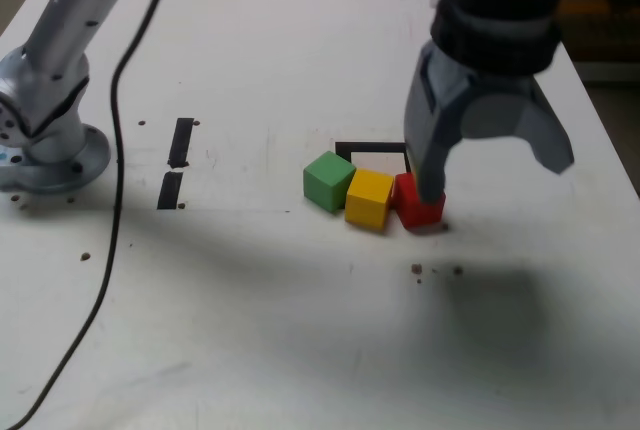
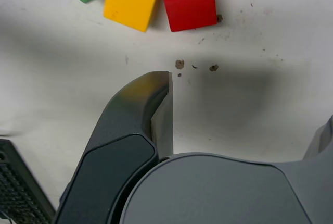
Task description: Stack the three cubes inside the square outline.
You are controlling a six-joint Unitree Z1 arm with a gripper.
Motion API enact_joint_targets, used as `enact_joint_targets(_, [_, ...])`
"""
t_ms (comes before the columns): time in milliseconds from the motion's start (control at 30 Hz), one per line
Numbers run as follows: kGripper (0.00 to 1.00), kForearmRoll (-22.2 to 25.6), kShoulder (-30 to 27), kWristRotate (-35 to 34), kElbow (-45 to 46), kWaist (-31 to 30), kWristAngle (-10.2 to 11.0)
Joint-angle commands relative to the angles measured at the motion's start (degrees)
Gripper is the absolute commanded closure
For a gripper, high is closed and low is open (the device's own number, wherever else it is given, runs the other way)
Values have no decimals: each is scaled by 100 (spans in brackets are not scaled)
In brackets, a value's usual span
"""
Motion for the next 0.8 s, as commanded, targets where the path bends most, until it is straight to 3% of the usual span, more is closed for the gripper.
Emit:
enact_joint_targets(0, [1, 71, 130, -71, -98, -55, -51])
enact_joint_targets(767, [1, 67, 448, -301, 255, -148, -271])
